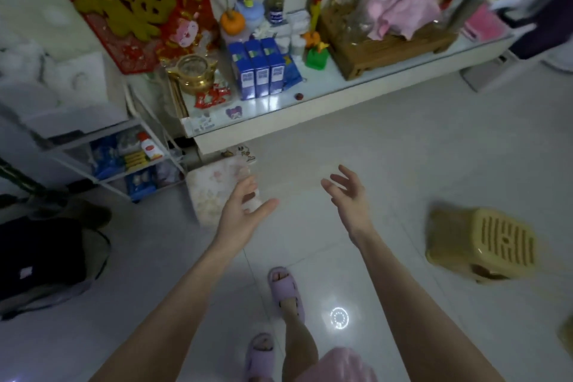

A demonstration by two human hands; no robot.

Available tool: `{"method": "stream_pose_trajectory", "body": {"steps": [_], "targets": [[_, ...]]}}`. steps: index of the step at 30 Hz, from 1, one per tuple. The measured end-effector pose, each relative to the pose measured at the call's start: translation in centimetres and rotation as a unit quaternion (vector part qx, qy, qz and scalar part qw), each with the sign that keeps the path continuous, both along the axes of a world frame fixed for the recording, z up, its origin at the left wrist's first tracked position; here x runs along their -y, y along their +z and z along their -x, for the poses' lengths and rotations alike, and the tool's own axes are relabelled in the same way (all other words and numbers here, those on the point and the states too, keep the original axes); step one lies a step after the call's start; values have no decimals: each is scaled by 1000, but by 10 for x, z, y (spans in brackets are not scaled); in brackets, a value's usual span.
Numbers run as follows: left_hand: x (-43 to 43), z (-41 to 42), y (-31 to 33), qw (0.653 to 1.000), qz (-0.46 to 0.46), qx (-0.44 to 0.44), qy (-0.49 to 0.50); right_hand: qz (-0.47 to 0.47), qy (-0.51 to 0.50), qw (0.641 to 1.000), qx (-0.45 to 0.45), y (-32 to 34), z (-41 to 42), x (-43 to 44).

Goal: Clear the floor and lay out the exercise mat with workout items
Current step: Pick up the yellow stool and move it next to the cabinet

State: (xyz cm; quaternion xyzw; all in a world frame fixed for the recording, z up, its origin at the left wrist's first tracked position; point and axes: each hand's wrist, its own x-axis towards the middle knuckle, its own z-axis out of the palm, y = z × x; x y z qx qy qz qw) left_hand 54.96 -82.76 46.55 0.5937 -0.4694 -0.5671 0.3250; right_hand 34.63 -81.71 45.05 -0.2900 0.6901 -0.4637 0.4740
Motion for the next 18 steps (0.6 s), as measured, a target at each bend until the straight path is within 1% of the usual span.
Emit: {"method": "stream_pose_trajectory", "body": {"steps": [3, 8, 15, 18], "targets": [[-24, 24, 6, 999, 5, -16, -45, 8, -43, 999, -13, 16, 18, -41], [-68, 87, 15, 989, 7, -28, -147, 11, -147, 989, -22, 43, 60, -119], [-128, 183, 23, 958, 20, -31, -285, 13, -278, 960, -23, 61, 130, -227], [-149, 214, 24, 946, 26, -34, -323, 8, -309, 951, -28, 65, 156, -261]]}}
